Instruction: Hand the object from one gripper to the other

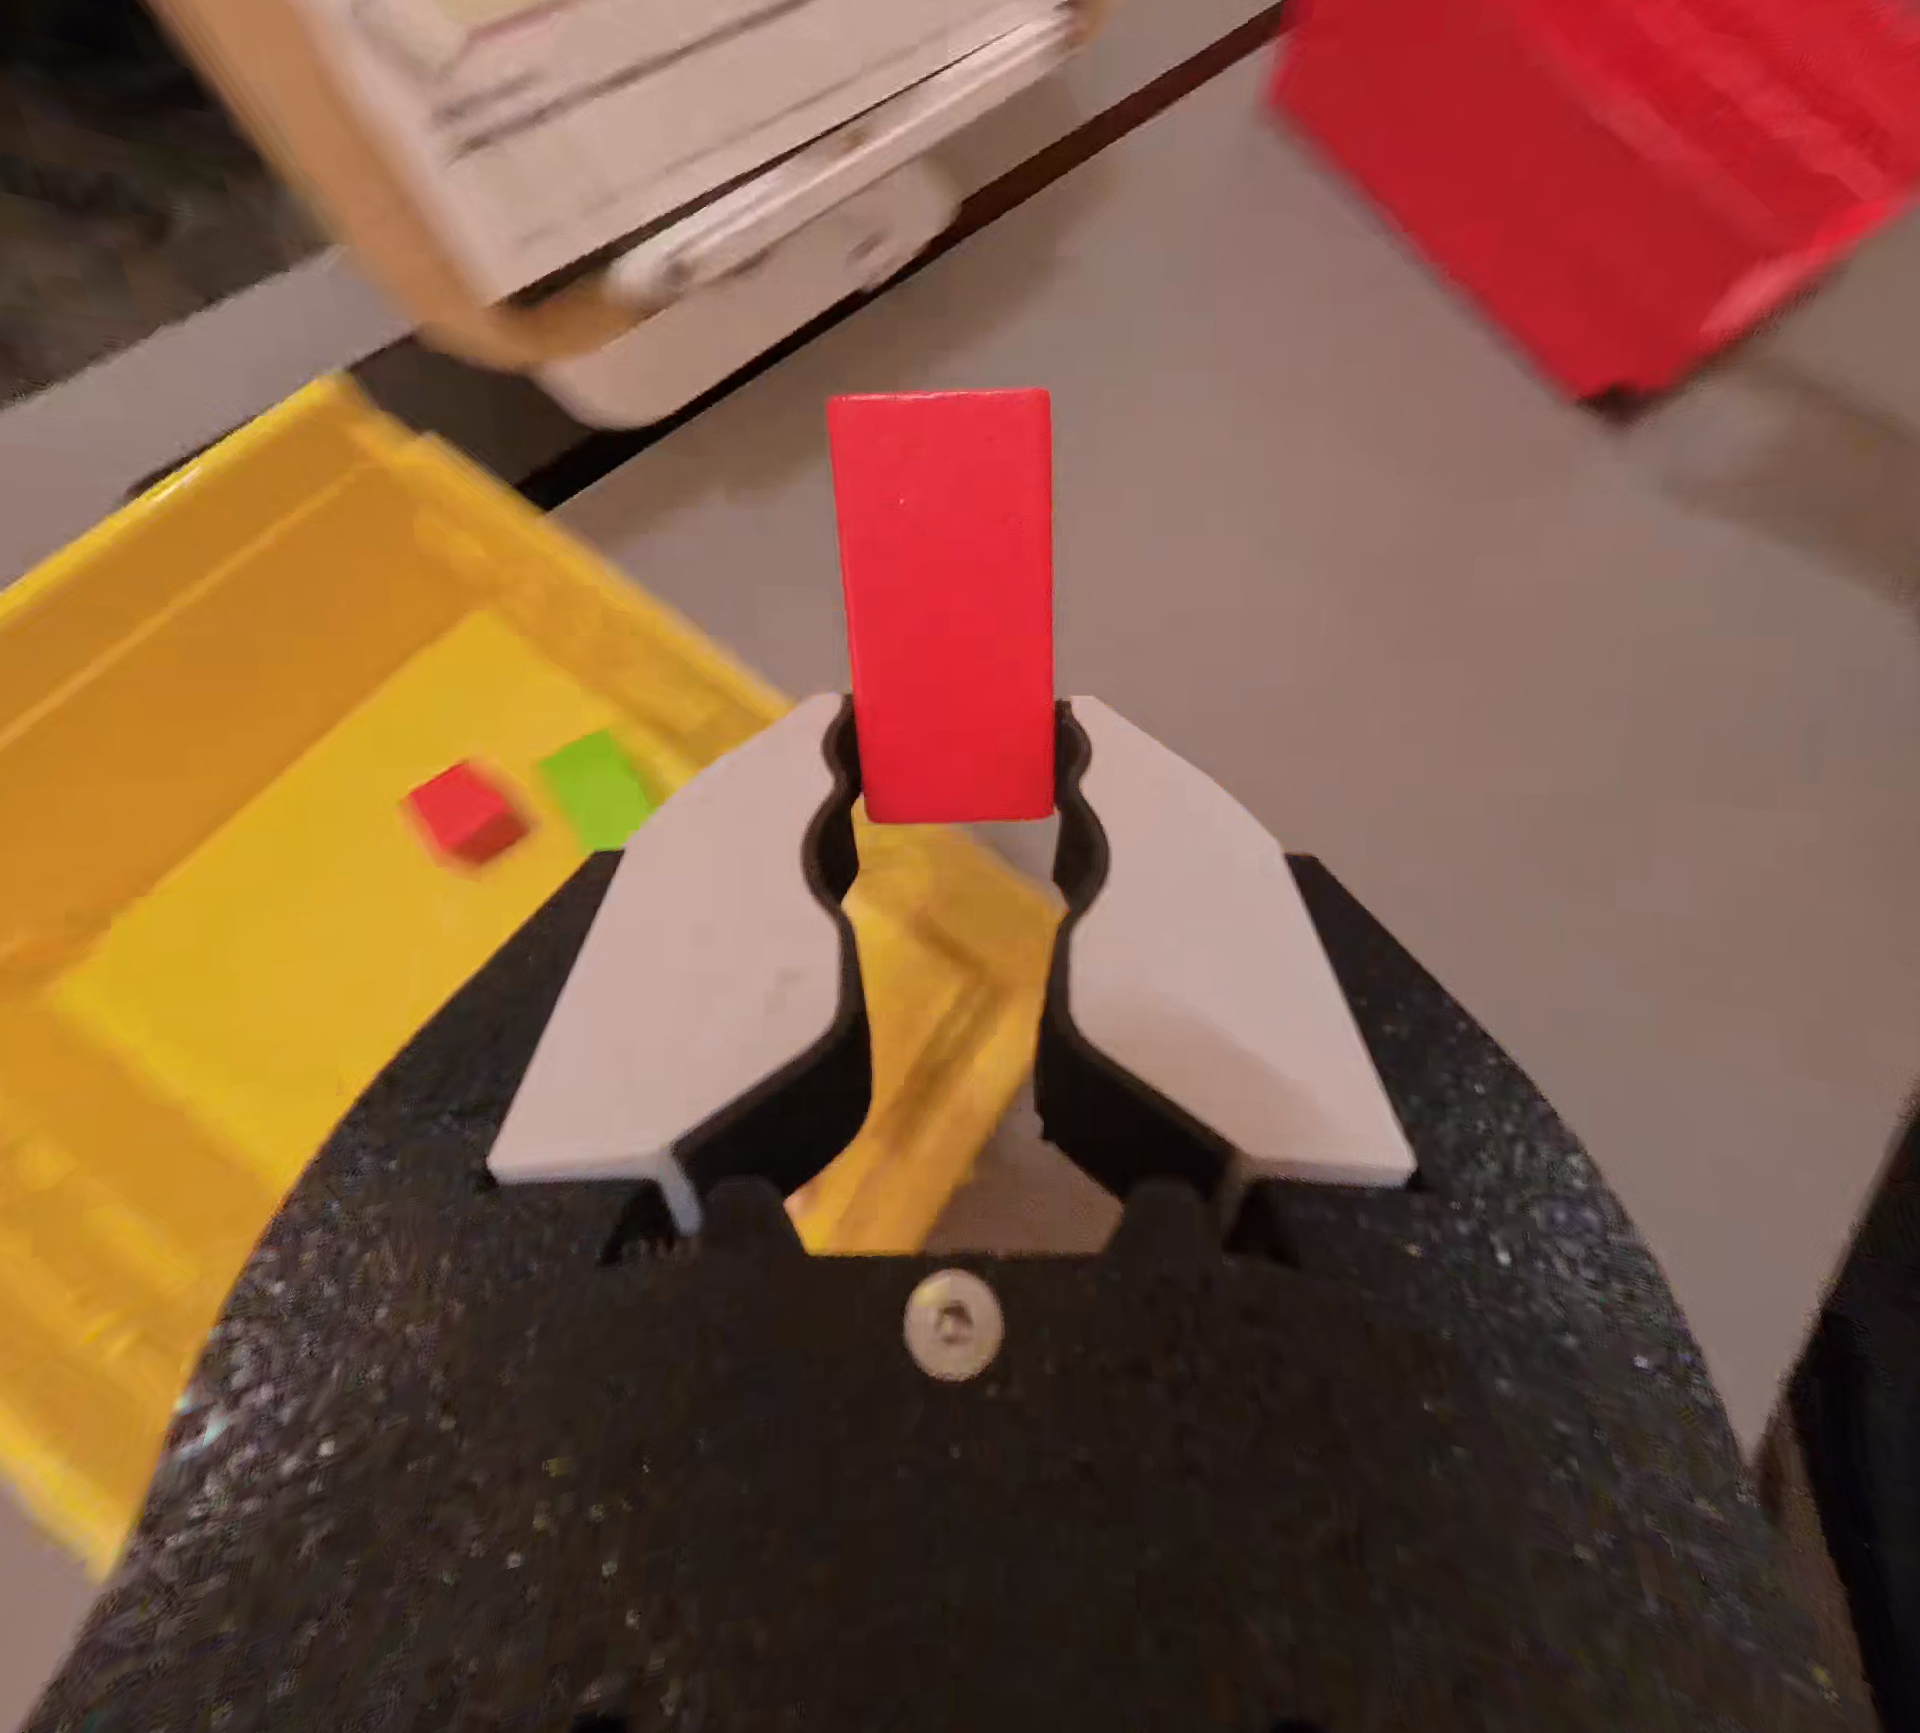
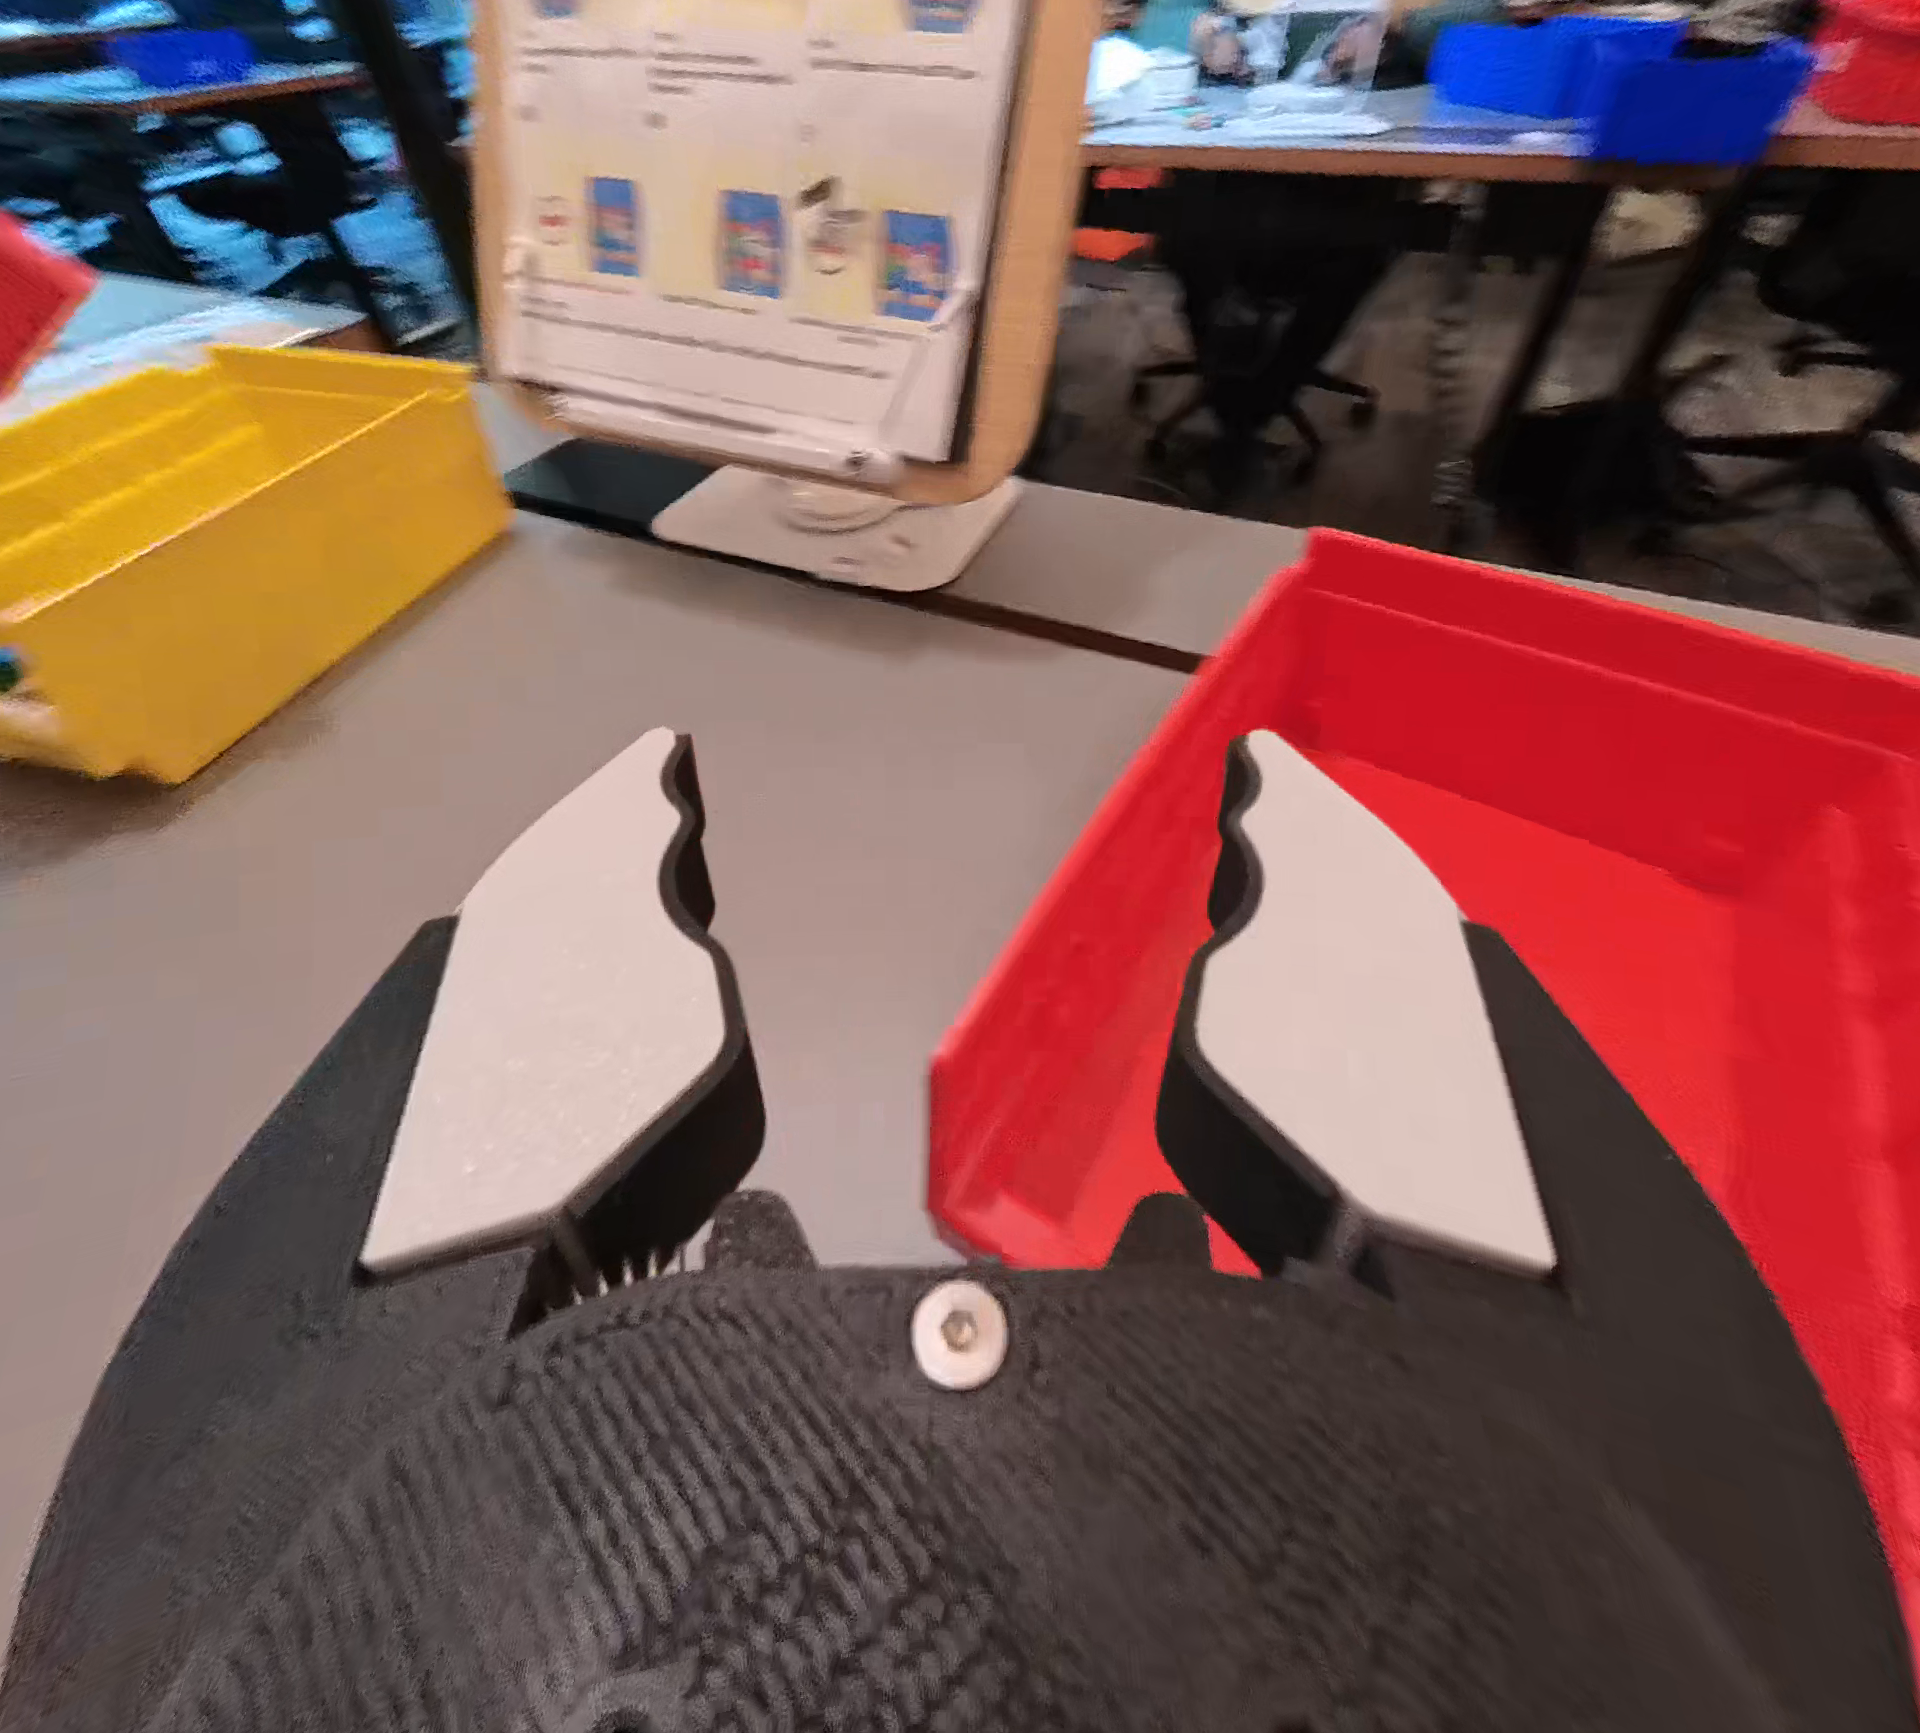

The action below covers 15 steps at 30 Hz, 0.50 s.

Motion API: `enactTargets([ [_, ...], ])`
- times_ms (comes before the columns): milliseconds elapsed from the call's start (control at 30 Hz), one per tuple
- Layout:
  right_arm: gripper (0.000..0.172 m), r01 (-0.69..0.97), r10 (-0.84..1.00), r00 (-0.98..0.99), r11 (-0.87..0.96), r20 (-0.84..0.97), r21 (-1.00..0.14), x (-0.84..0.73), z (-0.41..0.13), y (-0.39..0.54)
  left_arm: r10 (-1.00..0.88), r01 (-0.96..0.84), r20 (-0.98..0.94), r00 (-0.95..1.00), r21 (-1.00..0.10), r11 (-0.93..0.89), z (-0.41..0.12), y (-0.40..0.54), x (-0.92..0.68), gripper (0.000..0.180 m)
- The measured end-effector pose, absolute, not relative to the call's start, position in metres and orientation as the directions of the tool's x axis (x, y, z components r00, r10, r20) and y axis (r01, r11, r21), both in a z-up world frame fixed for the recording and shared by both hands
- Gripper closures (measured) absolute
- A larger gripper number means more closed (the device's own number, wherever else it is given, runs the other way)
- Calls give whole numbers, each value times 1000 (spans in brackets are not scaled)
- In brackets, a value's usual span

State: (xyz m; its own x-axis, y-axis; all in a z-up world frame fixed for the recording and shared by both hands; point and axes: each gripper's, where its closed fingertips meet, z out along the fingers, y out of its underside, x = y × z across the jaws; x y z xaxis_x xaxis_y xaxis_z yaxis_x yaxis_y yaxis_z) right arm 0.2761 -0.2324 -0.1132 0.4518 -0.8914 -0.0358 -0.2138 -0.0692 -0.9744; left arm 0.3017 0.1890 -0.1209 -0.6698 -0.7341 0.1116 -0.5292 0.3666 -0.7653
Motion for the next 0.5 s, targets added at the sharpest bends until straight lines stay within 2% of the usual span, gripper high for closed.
enactTargets([
  [33,74,-228,-869,494,-88,-37,-970,273,-115,-220,-688,-486,123,-715,-795,363,-112,170,288,146],
  [100,66,-233,-799,598,-89,-71,-968,263,-113,-192,-599,-406,142,-788,-851,333,-99,134,262,146],
  [167,63,-214,-672,723,0,-158,-977,247,-100,-158,-473,-334,182,-862,-906,260,-88,94,234,146],
  [267,71,-263,-412,855,177,-314,-949,218,-75,-115,-281,-285,238,-930,-948,139,-81,42,196,146],
  [333,72,-306,-265,894,231,-363,-923,201,-65,-93,-197,-262,238,-951,-960,100,-82,15,178,146],
  [433,91,-336,-104,927,199,-361,-920,176,-63,-66,-129,-255,244,-961,-964,77,-84,-14,162,147],
  [500,93,-340,-76,931,185,-358,-922,170,-64,-56,-84,-257,251,-964,-964,70,-84,-28,154,146],
])
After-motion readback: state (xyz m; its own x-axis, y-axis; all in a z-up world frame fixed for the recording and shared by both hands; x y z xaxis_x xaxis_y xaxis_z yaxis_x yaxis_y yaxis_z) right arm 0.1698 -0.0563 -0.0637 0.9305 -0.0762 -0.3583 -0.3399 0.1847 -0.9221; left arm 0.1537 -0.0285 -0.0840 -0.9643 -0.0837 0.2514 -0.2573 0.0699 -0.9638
